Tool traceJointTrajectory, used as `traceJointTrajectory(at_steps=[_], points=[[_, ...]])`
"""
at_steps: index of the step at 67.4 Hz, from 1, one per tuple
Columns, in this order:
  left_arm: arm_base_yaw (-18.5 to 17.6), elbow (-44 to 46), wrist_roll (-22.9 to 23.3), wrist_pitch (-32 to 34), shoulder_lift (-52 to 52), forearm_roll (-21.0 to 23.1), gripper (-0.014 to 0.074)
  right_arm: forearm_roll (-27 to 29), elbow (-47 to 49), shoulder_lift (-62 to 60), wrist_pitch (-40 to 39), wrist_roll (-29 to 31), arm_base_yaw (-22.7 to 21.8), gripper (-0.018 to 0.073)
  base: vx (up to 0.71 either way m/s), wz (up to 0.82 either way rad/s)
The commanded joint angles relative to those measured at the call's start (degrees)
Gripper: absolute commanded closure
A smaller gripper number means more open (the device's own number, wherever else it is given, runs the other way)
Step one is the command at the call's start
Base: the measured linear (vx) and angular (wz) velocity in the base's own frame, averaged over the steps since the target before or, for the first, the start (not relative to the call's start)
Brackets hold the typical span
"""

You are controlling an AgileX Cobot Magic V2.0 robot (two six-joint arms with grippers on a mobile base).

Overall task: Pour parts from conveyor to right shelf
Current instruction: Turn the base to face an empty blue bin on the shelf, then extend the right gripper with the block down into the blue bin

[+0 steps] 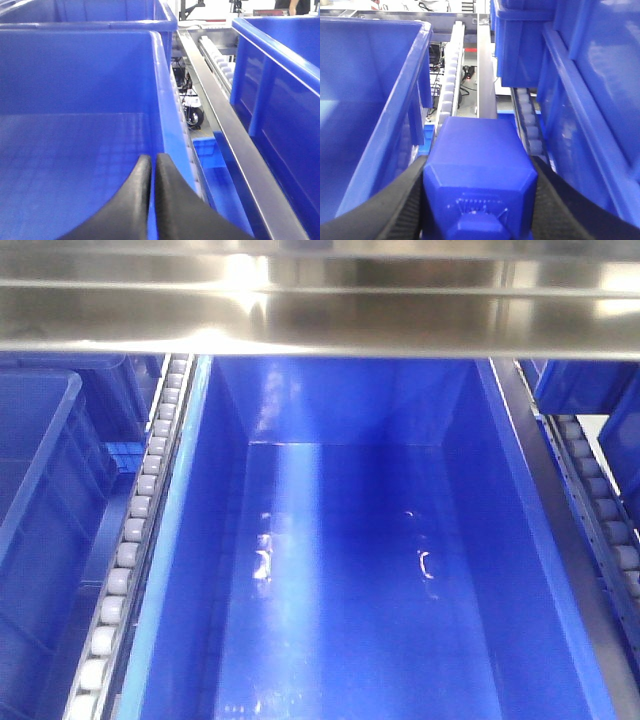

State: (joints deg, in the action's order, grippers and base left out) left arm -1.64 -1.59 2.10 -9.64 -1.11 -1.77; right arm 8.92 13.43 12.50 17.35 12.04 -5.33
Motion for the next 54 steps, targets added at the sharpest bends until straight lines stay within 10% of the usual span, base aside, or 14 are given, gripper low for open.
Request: traceJointTrajectory(at_steps=[1,54], points=[[-0.29,1.08,0.42,3.00,-0.30,0.05,0.0603,-0.08,1.74,0.57,-4.61,0.52,-0.04,0.0564,0.06,0.04],[-0.29,1.08,0.42,3.00,-0.30,0.05,0.0603,-0.28,1.74,0.57,-5.50,0.81,-0.04,0.0564,0.01,0.00]])
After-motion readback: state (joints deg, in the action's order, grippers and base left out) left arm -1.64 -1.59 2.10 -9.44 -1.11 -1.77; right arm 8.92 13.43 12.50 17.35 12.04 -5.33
